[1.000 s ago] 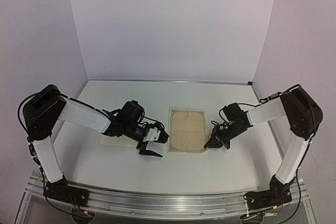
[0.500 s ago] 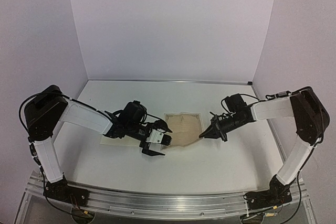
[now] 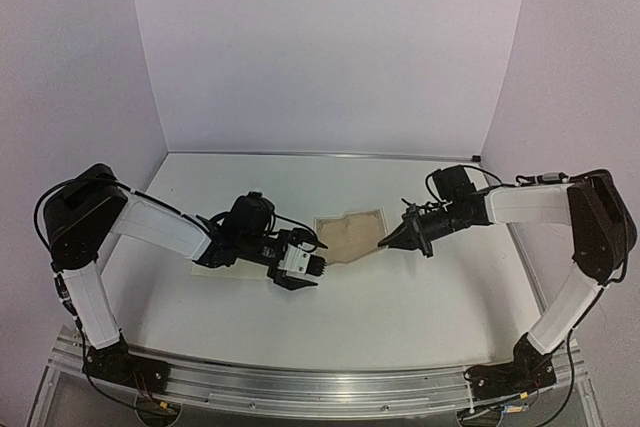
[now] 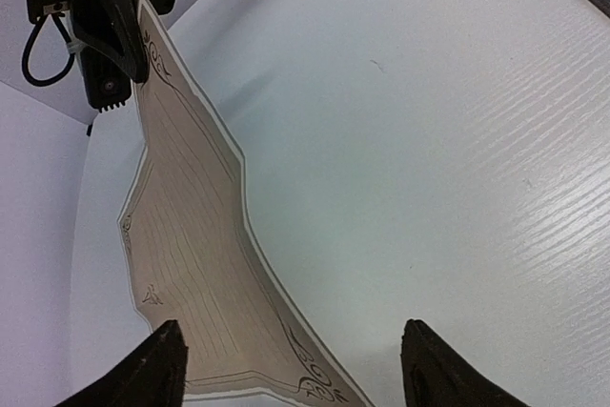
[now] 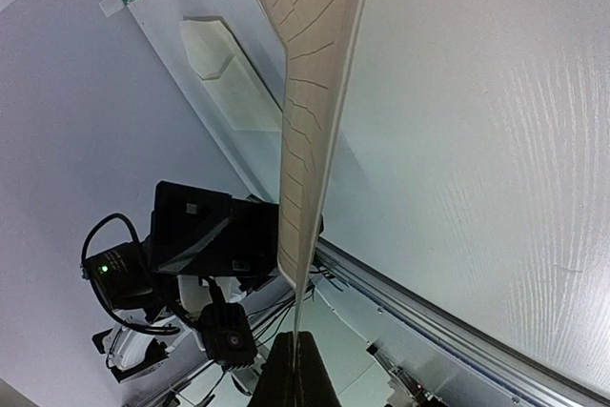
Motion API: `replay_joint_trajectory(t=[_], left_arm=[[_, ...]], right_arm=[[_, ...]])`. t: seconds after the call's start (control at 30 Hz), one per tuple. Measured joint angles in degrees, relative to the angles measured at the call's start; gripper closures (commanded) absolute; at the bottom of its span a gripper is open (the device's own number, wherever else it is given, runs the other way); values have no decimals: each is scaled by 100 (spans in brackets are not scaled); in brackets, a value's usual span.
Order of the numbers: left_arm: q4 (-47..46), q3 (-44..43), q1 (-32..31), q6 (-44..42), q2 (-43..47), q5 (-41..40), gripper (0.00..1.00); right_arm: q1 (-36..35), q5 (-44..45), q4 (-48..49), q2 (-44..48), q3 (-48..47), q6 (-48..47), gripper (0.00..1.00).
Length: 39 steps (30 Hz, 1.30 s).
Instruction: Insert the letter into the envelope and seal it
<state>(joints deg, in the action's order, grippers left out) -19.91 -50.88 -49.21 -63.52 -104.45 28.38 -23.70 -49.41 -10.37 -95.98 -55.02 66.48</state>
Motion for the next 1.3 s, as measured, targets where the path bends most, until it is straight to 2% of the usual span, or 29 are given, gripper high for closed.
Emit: replay_joint_trajectory(t=[0.23, 0.3, 0.37, 0.43, 0.5, 0.6, 0.77, 0.87, 1.03, 1.2, 1.3], left_arm=[[-274, 3, 0, 103, -150, -209, 93], [-302, 3, 0, 133, -150, -232, 100], [-316, 3, 0, 210, -149, -262, 100], [-285, 1, 0, 286, -144, -256, 100], [-150, -30, 0, 390, -129, -219, 100], [397, -240, 1, 614, -106, -27, 100], [1511, -767, 2, 972, -50, 353, 100], [2126, -1062, 2, 1127, -41, 532, 100], [3175, -1689, 25, 1499, -91, 748, 100], [3893, -2608, 138, 2232, -496, 841, 100], [4262, -3211, 211, 2671, -965, 782, 100]], right_arm=[[0, -16, 0, 2, 0, 24, 100], [0, -23, 0, 2, 1, 23, 100], [0, -30, 0, 1, 9, 19, 100], [0, -35, 1, 1, 28, -4, 87], [0, -37, -20, 0, 46, -61, 69], [0, -1, -320, -7, -7, -325, 56], [-6, 909, -2109, -231, -1004, -1627, 53], [-4, 1618, -2732, -298, -1721, -2313, 53], [-2, 2380, -3051, -711, -2542, -3208, 54], [-2, 2509, -3005, -1751, -2996, -3582, 53], [-2, 2551, -3032, -1972, -3018, -3652, 49]])
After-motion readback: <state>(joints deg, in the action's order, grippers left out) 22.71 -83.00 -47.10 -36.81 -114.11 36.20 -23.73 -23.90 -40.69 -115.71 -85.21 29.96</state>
